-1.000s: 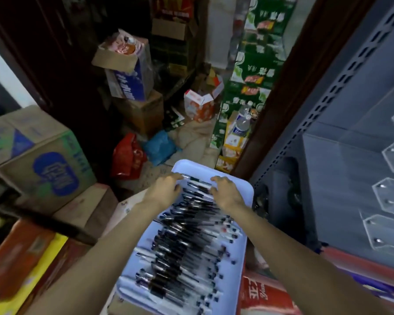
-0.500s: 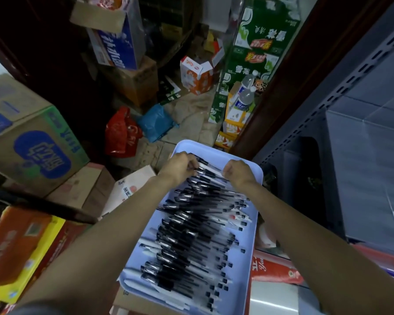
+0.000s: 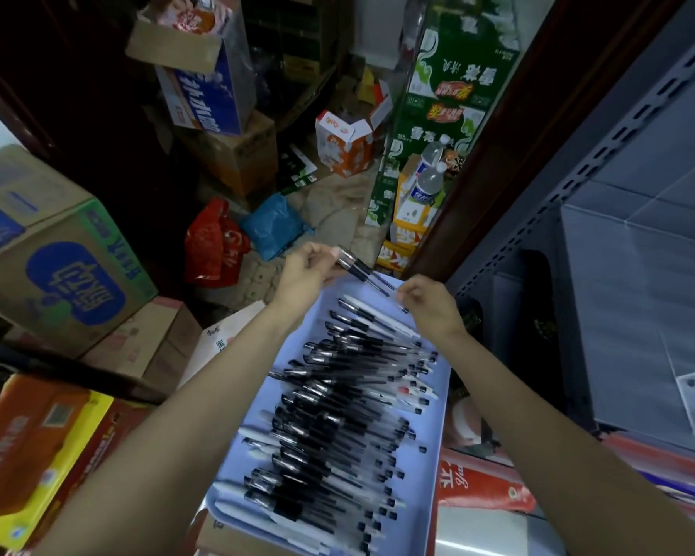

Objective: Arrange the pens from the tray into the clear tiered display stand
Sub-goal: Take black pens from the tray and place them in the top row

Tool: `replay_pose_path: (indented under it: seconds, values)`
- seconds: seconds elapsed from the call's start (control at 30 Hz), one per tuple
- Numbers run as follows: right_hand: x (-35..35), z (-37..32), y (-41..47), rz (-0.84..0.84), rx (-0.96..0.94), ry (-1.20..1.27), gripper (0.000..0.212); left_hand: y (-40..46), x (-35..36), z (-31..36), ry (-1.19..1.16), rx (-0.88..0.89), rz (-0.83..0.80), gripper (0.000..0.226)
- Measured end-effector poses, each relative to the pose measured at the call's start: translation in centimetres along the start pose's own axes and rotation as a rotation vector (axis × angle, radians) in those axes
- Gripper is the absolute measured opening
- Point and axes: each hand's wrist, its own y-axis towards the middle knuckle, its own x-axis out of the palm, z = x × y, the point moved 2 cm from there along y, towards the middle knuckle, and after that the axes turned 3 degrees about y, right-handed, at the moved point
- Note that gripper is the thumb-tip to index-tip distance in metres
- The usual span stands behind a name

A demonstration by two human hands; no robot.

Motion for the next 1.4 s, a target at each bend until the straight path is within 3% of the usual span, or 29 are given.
replay_pose_path:
  seconds: [0.17,0.33,0.5,0.6,0.73,0.87,0.93,1.03,1.1,1.23,1.4]
  values:
    - [-4.0,-4.0,-1.6,0.067,-0.030,0.419,0.016,-0.5,2.8,6.7,-0.203,0.096,0.122,0.009]
    - [-9.2,-7.5,-4.4,0.063,-0.149,0.609,0.010,-1.7,7.6,14.1,-0.119,0.237,0.139,0.015]
    - [-15.7,-7.9,-7.3,0.123,-0.267,0.728,0.013,-4.0,13.8,19.9,-0.146,0.364,0.096,0.020]
    - [-20.3,-6.9,-9.1,0.217,-0.338,0.827,0.014,-6.3,18.7,22.1,-0.173,0.417,-0.085,0.015]
    - [-27.1,-4.4,-11.6,0.267,-0.404,0.883,0.012,-9.2,25.5,23.4,-0.014,0.495,-0.324,0.016]
    - [-34.1,-1.0,-13.7,0.290,-0.401,0.645,0.004,-11.2,31.3,25.2,0.078,0.610,-0.278,0.020]
    - [-38.1,0.9,-14.8,0.402,-0.439,0.557,0.013,-12.0,33.8,26.0,0.304,0.738,-0.248,0.022]
    - [-43.3,3.7,-16.2,0.501,-0.513,0.641,0.029,-13.8,37.8,26.2,0.690,0.877,-0.321,0.015]
    - [-45.7,5.3,-16.7,0.481,-0.528,0.677,0.023,-14.7,40.5,26.0,0.793,0.901,-0.372,0.012]
    - [-48.8,8.7,-16.4,0.453,-0.540,0.745,0.009,-15.4,44.4,25.7,0.798,0.895,-0.327,0.013]
    - [-52.4,12.6,-15.5,0.468,-0.466,0.875,0.016,-14.4,46.4,25.7,0.682,0.828,-0.250,0.011]
